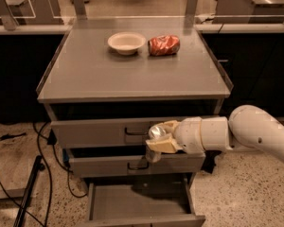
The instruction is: Pick redbull can from bottom drawer and place on counter
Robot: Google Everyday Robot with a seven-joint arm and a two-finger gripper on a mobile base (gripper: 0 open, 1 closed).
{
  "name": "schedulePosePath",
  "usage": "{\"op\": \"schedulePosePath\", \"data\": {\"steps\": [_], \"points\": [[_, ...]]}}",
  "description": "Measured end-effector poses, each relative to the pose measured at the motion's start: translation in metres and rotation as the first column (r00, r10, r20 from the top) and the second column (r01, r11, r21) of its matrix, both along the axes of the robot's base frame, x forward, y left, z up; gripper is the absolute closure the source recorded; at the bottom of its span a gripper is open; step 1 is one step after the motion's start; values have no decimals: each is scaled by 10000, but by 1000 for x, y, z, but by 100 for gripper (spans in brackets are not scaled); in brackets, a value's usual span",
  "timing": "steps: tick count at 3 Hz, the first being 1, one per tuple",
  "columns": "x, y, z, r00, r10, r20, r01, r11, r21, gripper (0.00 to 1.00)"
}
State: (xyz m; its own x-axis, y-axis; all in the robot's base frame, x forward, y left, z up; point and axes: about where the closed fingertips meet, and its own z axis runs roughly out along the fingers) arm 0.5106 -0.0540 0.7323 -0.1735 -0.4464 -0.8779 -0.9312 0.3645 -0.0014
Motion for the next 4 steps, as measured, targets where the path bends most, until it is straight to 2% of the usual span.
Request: {"op": "schedulePosePath", "data": {"steps": [1,2,3,4], "points": [[5,4,98,9986,-474,220,454,9953,851,100],[5,4,98,9986,-473,220,453,9953,852,100],[10,10,125,9985,-461,306,429,9942,989,100],[25,20,177,9962,-817,316,775,9903,1150,100]]}}
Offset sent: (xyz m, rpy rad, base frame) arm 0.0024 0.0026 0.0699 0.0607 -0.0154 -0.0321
